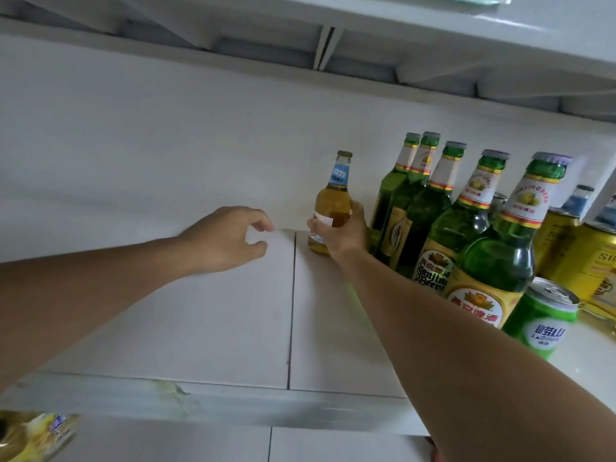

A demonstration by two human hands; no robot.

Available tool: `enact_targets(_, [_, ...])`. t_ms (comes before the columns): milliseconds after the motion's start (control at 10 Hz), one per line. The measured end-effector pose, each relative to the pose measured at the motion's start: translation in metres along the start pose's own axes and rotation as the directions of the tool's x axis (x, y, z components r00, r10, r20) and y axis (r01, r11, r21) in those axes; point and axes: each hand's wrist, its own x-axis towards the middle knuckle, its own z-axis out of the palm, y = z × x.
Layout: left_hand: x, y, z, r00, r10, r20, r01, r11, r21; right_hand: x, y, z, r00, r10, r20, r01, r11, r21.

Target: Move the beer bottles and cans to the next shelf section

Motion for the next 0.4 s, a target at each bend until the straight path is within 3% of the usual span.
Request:
enact_targets(200, [0.010, 0.007, -0.001, 0.999, -0.035, -0.022, 0.035, 0.999, -0.007, 0.003, 0.004, 0.007, 0.999, -0.032, 0.000, 0.032, 0.998, -0.046])
enact_targets(400, [0.005, 0.016, -0.011, 0.996, -0.023, 0.083, 0.003, 0.972, 0.233, -0.006, 0.010, 0.004, 0.997, -0.078, 0.001, 0.078, 0.989, -0.128])
